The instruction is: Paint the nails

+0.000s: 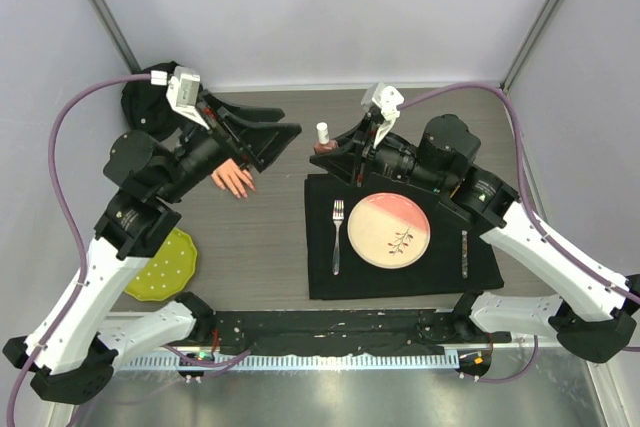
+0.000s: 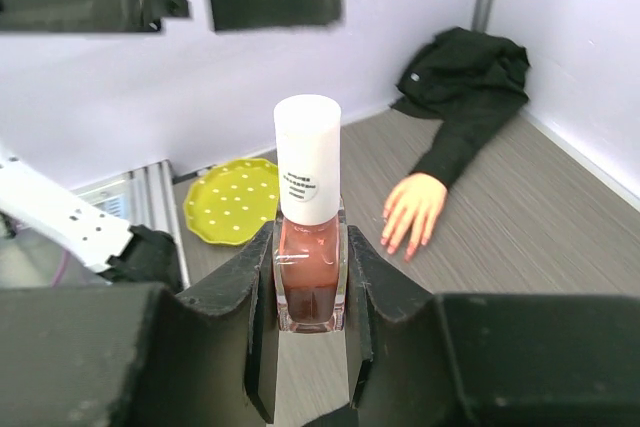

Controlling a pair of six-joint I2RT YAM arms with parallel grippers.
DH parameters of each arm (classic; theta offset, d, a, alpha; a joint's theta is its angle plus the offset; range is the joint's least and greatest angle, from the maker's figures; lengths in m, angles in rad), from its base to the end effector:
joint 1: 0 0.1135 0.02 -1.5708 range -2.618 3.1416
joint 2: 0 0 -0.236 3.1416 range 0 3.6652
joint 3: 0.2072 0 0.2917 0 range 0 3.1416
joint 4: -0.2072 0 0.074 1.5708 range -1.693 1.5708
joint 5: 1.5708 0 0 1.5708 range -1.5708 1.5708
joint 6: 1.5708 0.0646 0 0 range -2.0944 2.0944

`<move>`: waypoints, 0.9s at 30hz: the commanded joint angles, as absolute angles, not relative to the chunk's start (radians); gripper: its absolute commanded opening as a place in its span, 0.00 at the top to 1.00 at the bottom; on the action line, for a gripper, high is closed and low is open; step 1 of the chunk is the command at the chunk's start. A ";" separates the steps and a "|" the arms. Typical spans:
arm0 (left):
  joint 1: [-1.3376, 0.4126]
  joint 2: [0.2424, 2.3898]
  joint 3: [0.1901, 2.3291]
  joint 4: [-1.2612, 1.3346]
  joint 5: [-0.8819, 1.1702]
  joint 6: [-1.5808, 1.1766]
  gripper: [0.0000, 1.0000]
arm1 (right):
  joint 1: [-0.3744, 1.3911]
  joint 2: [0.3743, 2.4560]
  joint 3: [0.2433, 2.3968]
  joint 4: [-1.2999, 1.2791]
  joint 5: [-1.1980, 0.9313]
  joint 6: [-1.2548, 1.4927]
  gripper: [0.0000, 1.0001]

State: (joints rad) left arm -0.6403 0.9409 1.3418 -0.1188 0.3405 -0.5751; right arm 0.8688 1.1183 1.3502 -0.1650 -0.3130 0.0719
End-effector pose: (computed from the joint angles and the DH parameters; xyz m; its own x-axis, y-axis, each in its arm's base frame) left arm 0.1875 -0.1666 0.5084 -0.2589 -0.4465 -0.8565 0.8098 0.3830 -0.4444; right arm 0.1889 0.2541 0.4588 -0.0234 0.0782 -0.9967 -0.9256 0.3751 0.0512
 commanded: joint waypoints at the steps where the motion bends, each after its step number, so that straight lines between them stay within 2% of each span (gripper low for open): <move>1: -0.656 0.960 1.348 -0.081 0.149 -0.612 0.35 | 0.873 1.120 1.393 -0.138 -0.218 0.048 0.99; 6: -0.797 0.999 1.403 -0.138 0.008 -0.476 0.37 | 0.873 1.141 1.407 -0.153 -0.184 0.043 0.99; 7: -0.831 1.006 1.416 -0.150 -0.094 -0.445 0.37 | 0.873 1.144 1.408 -0.153 -0.183 0.043 0.99; 11: -0.992 1.054 1.477 -0.215 -0.265 -0.327 0.37 | 0.873 1.152 1.414 -0.155 -0.179 0.043 0.99; 18: -1.029 1.086 1.488 -0.222 -0.351 -0.310 0.39 | 0.874 1.152 1.419 -0.156 -0.176 0.041 0.99; 20: -1.037 1.091 1.491 -0.230 -0.373 -0.322 0.44 | 0.874 1.152 1.419 -0.158 -0.175 0.041 0.99; 27: -1.046 1.121 1.502 -0.259 -0.385 -0.365 0.51 | 0.874 1.152 1.424 -0.156 -0.176 0.044 0.99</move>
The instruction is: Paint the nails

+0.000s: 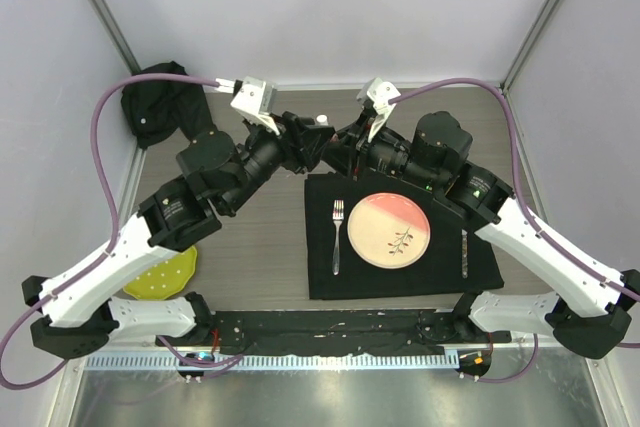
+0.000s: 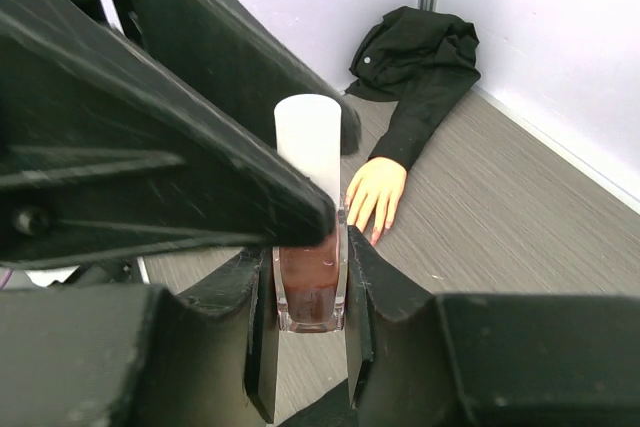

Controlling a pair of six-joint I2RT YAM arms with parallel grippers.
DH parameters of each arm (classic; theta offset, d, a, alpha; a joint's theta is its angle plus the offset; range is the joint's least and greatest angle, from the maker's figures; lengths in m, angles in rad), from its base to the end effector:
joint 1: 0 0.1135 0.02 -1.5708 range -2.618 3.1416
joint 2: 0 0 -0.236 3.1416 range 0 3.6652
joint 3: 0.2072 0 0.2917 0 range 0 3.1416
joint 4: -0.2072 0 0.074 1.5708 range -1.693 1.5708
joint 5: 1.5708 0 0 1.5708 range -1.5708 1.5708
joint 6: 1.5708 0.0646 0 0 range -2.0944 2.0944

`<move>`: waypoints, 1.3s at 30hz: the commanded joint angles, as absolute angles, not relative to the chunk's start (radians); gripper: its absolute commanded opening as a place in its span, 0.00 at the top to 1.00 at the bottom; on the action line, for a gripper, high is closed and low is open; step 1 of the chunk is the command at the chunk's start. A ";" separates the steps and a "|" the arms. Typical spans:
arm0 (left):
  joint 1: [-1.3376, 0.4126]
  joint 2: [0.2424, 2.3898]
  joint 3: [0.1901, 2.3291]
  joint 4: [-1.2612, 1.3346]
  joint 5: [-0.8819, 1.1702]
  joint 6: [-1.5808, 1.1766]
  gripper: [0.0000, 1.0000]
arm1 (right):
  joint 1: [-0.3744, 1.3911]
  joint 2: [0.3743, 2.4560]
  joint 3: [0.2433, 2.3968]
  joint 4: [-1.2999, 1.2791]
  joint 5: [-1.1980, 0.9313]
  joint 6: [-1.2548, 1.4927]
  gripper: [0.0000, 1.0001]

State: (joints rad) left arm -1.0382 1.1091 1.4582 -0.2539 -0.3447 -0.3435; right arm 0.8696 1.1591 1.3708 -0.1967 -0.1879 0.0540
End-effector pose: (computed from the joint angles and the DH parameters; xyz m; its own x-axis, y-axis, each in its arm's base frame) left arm 0.1695 -0.2446 0.4916 -0.1701 -0.3357 -0.9265 0.6189 0.6953 -0.3655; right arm 0.2033 0.2595 0.4505 -0.0374 0.0380 -0.9986 -0.8704 0.4897 0.0512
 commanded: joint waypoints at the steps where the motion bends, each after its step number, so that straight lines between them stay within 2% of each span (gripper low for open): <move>1: -1.048 1.127 1.505 -0.259 -0.385 -0.368 0.51 | 0.874 1.152 1.424 -0.156 -0.181 0.046 0.99; 7: -1.049 1.154 1.528 -0.258 -0.359 -0.364 0.61 | 0.879 1.149 1.424 -0.152 -0.199 0.051 0.99; 9: -1.049 1.160 1.532 -0.250 -0.341 -0.362 0.77 | 0.880 1.141 1.417 -0.146 -0.219 0.051 0.99; 11: -1.049 1.155 1.522 -0.232 -0.284 -0.353 1.00 | 0.879 1.120 1.399 -0.130 -0.265 0.054 0.99; 12: -1.046 1.152 1.514 -0.213 -0.249 -0.350 1.00 | 0.879 1.111 1.391 -0.111 -0.293 0.054 0.99; 16: -0.987 1.149 1.491 -0.199 0.154 -0.353 1.00 | 0.880 1.059 1.352 -0.037 -0.542 0.060 0.99; 17: -0.957 1.158 1.496 -0.196 0.474 -0.370 1.00 | 0.879 1.039 1.333 -0.011 -0.611 0.084 0.99; 20: -0.908 1.213 1.489 -0.152 0.931 -0.406 1.00 | 0.879 1.038 1.342 0.077 -0.839 0.191 0.99; 22: -0.908 1.255 1.476 -0.105 1.130 -0.426 1.00 | 0.879 1.051 1.332 0.176 -0.960 0.276 0.99; 26: -0.910 1.293 1.486 -0.101 1.244 -0.411 1.00 | 0.879 1.046 1.315 0.360 -1.019 0.440 0.99; 33: -0.894 1.309 1.607 -0.388 1.112 -0.224 1.00 | 0.874 1.037 1.364 0.163 -0.963 0.295 0.99; 36: -0.865 1.273 1.609 -0.393 1.020 -0.235 0.72 | 0.867 1.039 1.373 0.117 -0.942 0.265 0.99; 37: -0.859 1.263 1.606 -0.388 0.982 -0.242 0.55 | 0.865 1.039 1.374 0.106 -0.937 0.246 0.99; 39: -0.847 1.220 1.591 -0.384 0.947 -0.238 0.44 | 0.862 1.045 1.373 0.080 -0.919 0.230 0.99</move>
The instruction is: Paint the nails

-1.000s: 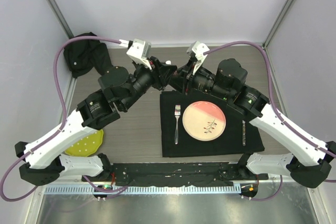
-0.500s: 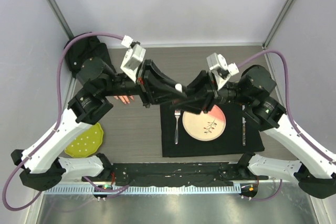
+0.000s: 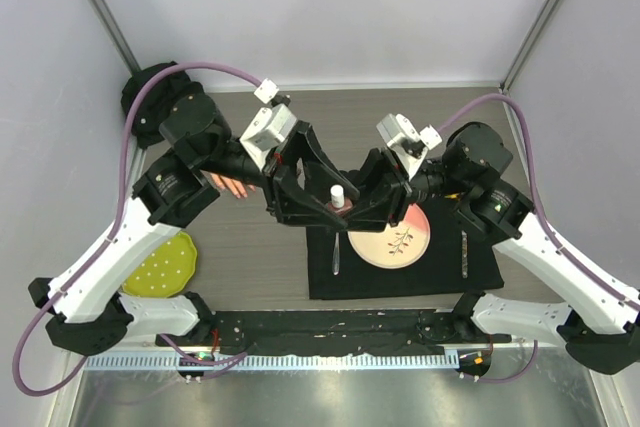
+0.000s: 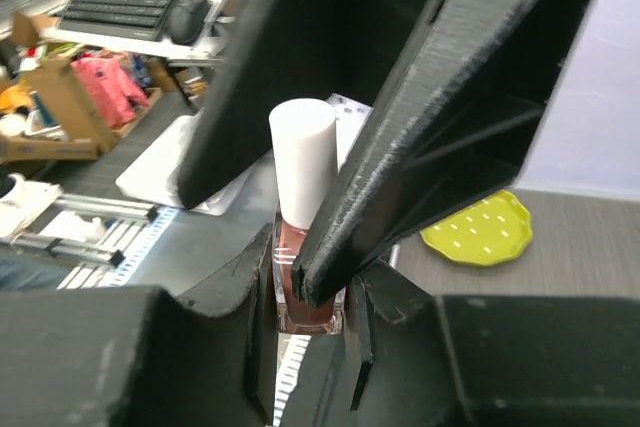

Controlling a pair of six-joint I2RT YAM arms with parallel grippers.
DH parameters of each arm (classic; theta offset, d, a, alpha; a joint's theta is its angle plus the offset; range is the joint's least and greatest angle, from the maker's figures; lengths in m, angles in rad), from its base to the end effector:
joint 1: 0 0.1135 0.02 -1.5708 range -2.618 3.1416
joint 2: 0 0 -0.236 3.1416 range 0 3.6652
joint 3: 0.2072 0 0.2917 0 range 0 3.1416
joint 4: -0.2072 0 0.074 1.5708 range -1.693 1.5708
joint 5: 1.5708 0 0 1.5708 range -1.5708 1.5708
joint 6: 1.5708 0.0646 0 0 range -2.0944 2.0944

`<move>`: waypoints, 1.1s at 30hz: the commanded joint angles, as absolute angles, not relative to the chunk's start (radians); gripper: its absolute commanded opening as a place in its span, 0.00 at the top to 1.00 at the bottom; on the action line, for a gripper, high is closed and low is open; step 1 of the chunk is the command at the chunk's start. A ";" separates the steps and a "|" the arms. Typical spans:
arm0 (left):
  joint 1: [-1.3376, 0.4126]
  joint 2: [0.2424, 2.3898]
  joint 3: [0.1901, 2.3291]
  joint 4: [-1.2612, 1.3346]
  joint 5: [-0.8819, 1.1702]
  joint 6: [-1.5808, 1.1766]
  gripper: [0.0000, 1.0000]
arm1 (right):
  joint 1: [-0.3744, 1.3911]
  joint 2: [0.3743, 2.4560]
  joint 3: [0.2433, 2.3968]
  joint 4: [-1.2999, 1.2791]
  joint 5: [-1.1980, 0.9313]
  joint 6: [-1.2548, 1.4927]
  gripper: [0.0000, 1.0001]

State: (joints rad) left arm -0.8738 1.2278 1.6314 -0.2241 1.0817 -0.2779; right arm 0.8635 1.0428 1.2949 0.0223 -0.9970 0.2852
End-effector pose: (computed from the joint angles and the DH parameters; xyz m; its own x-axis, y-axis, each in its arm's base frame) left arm 0.1375 -0.2530 0.5217 -0.1416 -0.0317 -0.9894 0.9140 -0.3880 -0.1184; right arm 0.1326 0.2386 0.4762 -0.0949 0.1240 -0.9877 -0.9496 -0.3092 0.0524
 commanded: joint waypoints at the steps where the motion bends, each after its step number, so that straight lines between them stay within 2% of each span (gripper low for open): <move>1: -0.841 1.204 1.585 -0.379 0.893 -0.238 0.35 | 0.859 1.049 1.374 0.069 -0.913 0.213 0.99; 5: -0.825 1.137 1.572 -0.380 0.800 -0.239 0.23 | 0.856 1.063 1.385 -0.020 -0.865 0.152 0.99; 6: -0.825 1.120 1.580 -0.393 0.775 -0.238 0.17 | 0.854 1.066 1.387 -0.035 -0.827 0.140 0.99; 11: -0.822 1.071 1.580 -0.431 0.553 -0.242 0.14 | 0.854 1.083 1.410 -0.132 -0.677 0.071 0.99; 14: -0.822 1.043 1.565 -0.414 0.353 -0.265 0.09 | 0.854 1.095 1.413 -0.146 -0.568 0.060 0.99; 15: -0.822 1.039 1.554 -0.404 0.239 -0.299 0.09 | 0.856 1.095 1.410 -0.146 -0.540 0.057 0.99; 19: -0.822 0.990 1.479 -0.286 0.112 -0.371 0.15 | 0.856 1.098 1.407 -0.146 -0.416 0.049 0.99; 23: -0.825 0.954 1.401 -0.166 0.081 -0.399 0.25 | 0.856 1.101 1.407 -0.147 -0.348 0.044 0.99; 27: -0.839 0.971 1.396 -0.155 0.023 -0.410 0.36 | 0.856 1.109 1.410 -0.146 -0.318 0.044 0.99; 32: -0.877 0.983 1.382 -0.094 -0.037 -0.377 0.37 | 0.856 1.135 1.422 -0.163 -0.275 0.049 0.99; 33: -0.885 0.997 1.390 -0.092 -0.047 -0.365 0.41 | 0.856 1.138 1.422 -0.163 -0.270 0.049 0.99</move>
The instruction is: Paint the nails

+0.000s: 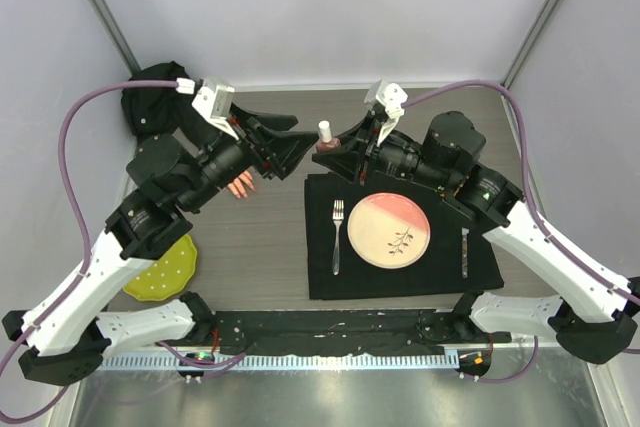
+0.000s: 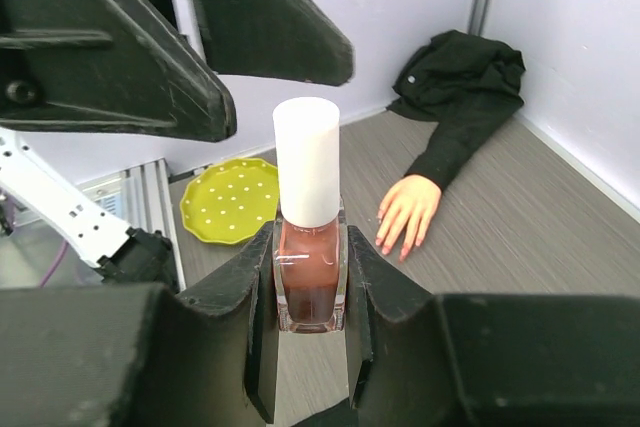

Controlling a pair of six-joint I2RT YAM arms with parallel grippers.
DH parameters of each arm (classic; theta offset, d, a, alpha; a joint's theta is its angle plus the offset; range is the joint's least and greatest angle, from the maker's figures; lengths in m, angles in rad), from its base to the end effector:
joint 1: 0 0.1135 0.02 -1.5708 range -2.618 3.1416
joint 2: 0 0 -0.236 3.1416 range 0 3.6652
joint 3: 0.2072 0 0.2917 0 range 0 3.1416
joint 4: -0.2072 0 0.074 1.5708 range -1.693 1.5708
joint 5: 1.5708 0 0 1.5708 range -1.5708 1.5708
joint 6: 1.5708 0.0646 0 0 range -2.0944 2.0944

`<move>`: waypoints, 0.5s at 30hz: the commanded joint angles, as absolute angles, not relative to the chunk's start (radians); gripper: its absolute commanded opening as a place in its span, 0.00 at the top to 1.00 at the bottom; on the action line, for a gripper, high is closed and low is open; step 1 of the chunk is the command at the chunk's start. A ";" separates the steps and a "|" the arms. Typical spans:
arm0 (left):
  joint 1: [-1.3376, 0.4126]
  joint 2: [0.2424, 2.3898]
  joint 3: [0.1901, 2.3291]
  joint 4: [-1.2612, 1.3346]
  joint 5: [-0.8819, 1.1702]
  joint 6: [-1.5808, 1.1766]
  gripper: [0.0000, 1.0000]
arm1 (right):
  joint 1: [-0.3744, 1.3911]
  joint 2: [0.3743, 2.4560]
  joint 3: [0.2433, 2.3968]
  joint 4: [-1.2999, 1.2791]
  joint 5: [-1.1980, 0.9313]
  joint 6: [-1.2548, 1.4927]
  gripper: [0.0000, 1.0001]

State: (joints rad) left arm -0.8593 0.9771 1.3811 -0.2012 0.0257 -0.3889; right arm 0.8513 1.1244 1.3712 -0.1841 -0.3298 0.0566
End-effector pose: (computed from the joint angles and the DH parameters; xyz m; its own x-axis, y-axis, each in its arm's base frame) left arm 0.1702 -0.2000 0.5044 -0.1716 -0.3814 -0.9083 0.7657 0.5285 -0.3666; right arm 0.1919 0.2508 0.4628 -0.0111 0.0686 -0.9976 -0.9255 0.3771 0.0362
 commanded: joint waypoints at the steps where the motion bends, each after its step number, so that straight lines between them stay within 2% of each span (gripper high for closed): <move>1: -0.908 1.006 1.396 -0.094 -0.061 -0.354 0.42 | 0.859 1.138 1.422 -0.161 -0.267 0.051 0.98; 8: -0.972 1.071 1.437 -0.112 -0.138 -0.284 0.46 | 0.857 1.140 1.424 -0.158 -0.239 0.051 0.99; 11: -0.983 1.091 1.447 -0.121 -0.146 -0.281 0.52 | 0.859 1.141 1.420 -0.153 -0.241 0.052 0.99; 14: -0.986 1.100 1.457 -0.124 -0.150 -0.284 0.61 | 0.862 1.143 1.420 -0.153 -0.241 0.051 0.99; 15: -0.985 1.104 1.460 -0.126 -0.153 -0.287 0.69 | 0.865 1.143 1.422 -0.152 -0.242 0.052 0.98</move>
State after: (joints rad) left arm -0.9791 1.1004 1.4075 -0.1627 -0.1188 -0.3027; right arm 0.8528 1.1500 1.3727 -0.2035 -0.2619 0.0566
